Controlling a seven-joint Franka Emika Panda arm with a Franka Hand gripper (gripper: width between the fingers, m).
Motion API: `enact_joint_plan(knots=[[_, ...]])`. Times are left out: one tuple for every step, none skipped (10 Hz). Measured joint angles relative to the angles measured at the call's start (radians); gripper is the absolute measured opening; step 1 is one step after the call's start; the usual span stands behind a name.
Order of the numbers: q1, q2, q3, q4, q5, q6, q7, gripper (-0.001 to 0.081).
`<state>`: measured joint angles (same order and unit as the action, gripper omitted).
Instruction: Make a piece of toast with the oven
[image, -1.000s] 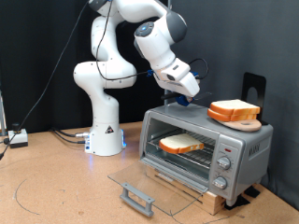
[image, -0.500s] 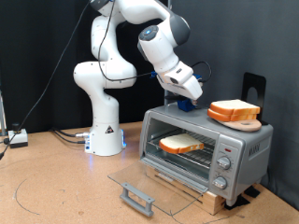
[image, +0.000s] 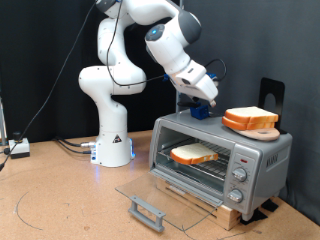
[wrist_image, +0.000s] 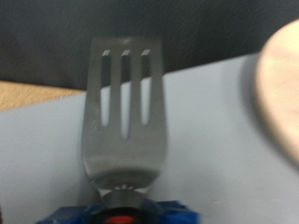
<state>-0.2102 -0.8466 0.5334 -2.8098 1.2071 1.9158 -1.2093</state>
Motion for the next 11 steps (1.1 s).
enact_joint_plan(knots=[[-0.002, -0.024, -0.040, 0.005, -0.010, -0.026, 0.000, 0.0808], [-0.003, -0.047, -0.064, 0.004, -0.018, -0.049, 0.000, 0.0809], [-0.004, -0.045, -0.061, 0.004, -0.018, -0.049, 0.000, 0.0809], [-0.012, -0.045, -0.067, 0.004, -0.018, -0.045, 0.000, 0.0809], [-0.035, -0.046, -0.086, 0.003, -0.033, -0.042, 0.000, 0.0809], [-0.066, -0.045, -0.108, 0.003, -0.071, -0.044, 0.000, 0.0809], [-0.095, -0.045, -0.131, 0.003, -0.116, -0.056, 0.000, 0.0809], [-0.124, -0.044, -0.158, 0.003, -0.154, -0.071, 0.000, 0.0809], [-0.153, -0.041, -0.183, 0.003, -0.186, -0.078, 0.000, 0.0809], [-0.182, -0.037, -0.207, 0.003, -0.214, -0.081, 0.000, 0.0809], [-0.207, -0.030, -0.231, 0.004, -0.239, -0.086, -0.004, 0.0809]])
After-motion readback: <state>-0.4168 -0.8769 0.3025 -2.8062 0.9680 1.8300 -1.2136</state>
